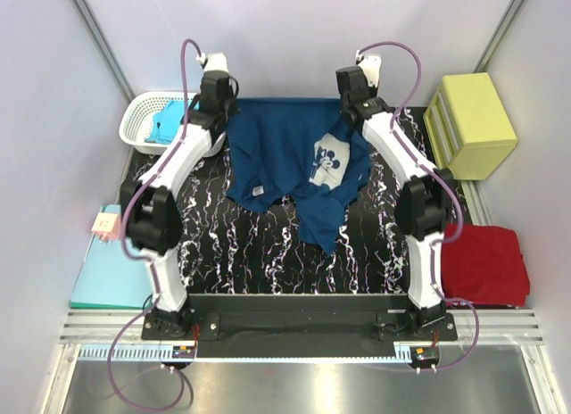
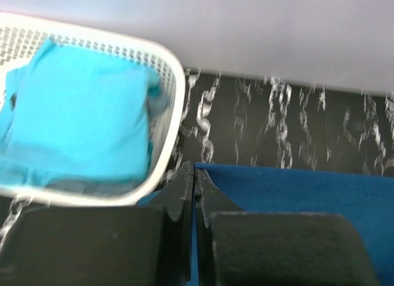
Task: Fold and stack the t-shirts
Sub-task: Flatten out the tshirt
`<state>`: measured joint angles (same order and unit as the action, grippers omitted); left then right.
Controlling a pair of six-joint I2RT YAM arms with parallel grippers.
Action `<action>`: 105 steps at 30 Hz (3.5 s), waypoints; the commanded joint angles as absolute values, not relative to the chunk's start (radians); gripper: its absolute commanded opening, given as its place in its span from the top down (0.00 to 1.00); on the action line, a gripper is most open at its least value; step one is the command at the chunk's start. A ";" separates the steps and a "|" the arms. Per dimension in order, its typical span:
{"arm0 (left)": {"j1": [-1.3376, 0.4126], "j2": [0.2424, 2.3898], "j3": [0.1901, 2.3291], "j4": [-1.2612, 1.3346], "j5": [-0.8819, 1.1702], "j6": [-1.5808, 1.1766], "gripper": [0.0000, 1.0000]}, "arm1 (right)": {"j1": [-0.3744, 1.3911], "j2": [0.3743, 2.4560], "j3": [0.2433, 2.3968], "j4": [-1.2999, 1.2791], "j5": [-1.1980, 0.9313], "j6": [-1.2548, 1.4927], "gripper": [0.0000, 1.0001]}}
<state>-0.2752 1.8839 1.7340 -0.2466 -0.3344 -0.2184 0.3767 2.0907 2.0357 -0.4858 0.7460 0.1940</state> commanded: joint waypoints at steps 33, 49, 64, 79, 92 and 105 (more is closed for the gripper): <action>-0.557 1.605 1.318 -0.321 -0.354 -0.379 0.01 | 0.637 1.715 1.410 -0.607 0.488 0.515 0.42; -0.658 1.462 1.104 -0.327 -0.313 -0.440 0.01 | 0.791 1.525 1.126 -0.649 0.394 0.594 0.38; -0.710 1.465 1.043 -0.333 -0.311 -0.460 0.01 | 0.946 1.526 0.976 -0.655 0.402 0.727 0.39; -0.736 1.459 1.020 -0.356 -0.351 -0.459 0.01 | 0.948 1.557 0.986 -0.684 0.454 0.762 1.00; -0.739 1.477 1.025 -0.356 -0.344 -0.456 0.01 | 0.966 1.304 1.009 -1.077 0.560 0.936 1.00; -0.756 1.607 0.982 -0.258 -0.204 -0.497 0.05 | 0.971 1.192 1.018 -1.204 0.581 1.008 1.00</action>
<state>-0.7380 1.5620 0.9932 -0.3355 -0.2901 -0.4736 0.9604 1.1919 0.9874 -1.1770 0.5339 0.9764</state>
